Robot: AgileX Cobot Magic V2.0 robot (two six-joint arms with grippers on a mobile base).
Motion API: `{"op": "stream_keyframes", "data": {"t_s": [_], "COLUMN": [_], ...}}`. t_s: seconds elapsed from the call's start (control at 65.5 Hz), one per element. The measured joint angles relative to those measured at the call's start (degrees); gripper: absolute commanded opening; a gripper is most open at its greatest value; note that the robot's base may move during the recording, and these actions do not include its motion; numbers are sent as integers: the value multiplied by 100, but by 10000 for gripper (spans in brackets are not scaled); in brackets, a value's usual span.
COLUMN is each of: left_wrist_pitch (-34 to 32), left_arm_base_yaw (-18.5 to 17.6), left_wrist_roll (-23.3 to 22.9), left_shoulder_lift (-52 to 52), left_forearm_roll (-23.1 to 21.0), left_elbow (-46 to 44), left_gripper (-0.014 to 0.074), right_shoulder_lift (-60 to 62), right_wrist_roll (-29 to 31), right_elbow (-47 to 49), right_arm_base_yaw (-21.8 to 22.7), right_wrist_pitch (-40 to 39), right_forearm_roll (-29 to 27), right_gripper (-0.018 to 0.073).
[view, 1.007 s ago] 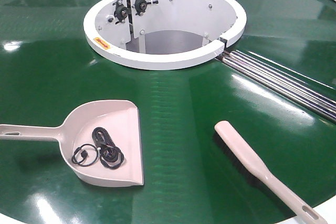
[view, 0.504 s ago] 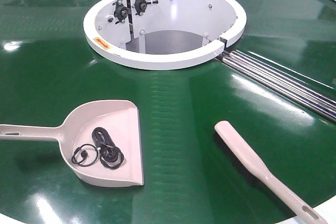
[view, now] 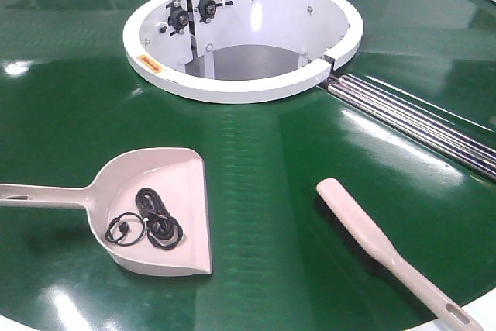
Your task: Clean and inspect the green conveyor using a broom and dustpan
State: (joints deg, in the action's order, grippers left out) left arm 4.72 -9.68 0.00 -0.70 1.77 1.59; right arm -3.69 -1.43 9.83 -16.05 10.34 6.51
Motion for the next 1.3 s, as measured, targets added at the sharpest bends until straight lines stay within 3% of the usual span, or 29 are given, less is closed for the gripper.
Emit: {"op": "stream_keyframes", "data": {"t_s": [0.29,0.397,1.297], "left_wrist_pitch": [5,5,24], "left_arm_base_yaw": [0,0,0], "left_wrist_roll": [0,0,0], "left_shoulder_lift": [0,0,0], "left_forearm_roll": [0,0,0], "left_elbow": [0,0,0], "left_gripper": [-6,-6,-6], "right_shoulder_lift": [-67,-54,438], "right_wrist_roll": [-9,-9,-11], "right_elbow": [-662,-1009,-1144], "right_arm_base_yaw": [1271,1533,1559], "right_wrist_pitch": [-527,-777,-813], "right_forearm_roll": [-152,-269,-281], "right_gripper": [-8,-8,-8]}}
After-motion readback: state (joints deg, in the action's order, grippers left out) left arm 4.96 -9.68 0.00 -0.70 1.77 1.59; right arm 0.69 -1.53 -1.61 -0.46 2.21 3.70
